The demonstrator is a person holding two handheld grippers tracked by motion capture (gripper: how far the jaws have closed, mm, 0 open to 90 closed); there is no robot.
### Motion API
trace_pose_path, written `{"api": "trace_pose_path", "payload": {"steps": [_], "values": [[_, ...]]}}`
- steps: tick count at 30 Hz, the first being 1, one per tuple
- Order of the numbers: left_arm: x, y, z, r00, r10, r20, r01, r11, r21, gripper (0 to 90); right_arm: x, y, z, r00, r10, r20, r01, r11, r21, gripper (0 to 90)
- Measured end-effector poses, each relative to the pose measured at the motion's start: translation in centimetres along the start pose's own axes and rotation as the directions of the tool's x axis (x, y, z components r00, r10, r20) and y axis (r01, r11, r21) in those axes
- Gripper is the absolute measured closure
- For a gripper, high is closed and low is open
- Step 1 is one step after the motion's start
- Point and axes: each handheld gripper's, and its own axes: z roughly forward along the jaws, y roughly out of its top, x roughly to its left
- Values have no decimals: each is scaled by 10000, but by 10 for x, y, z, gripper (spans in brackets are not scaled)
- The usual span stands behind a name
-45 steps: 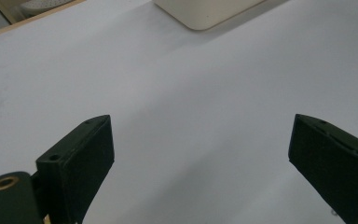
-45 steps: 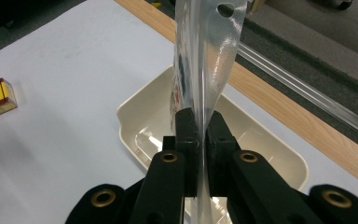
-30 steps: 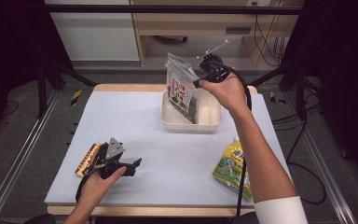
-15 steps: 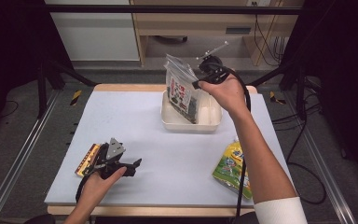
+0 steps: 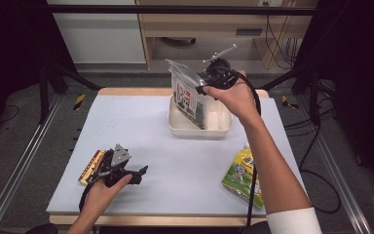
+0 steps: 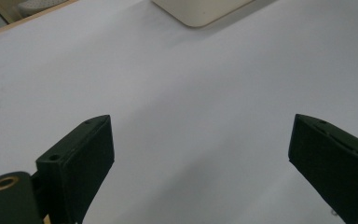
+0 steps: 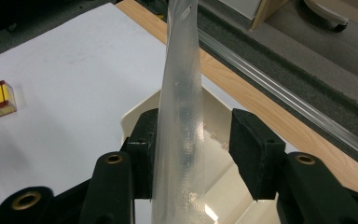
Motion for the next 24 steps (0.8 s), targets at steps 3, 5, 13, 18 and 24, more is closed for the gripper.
{"api": "trace_pose_path", "payload": {"steps": [3,5,13,18,24], "values": [[0,0,0,10000,-3,-4,3,10000,-13,67,3,0,0,9999,-100,-99,100,9999,38,480],[0,0,0,10000,29,-7,-29,10000,16,67,5,-1,-1,9997,-81,-218,77,9998,-188,457],[0,0,0,10000,39,-17,-39,10000,40,67,17,-6,-1,9986,-441,-287,423,9974,-590,328],[1,0,0,10000,57,-30,-57,10000,53,67,27,-5,-4,9971,-697,-293,673,9947,-778,256],[1,0,-1,10000,21,-44,-21,10000,14,67,37,-6,-7,9951,-901,-407,852,9905,-1076,223]]}}
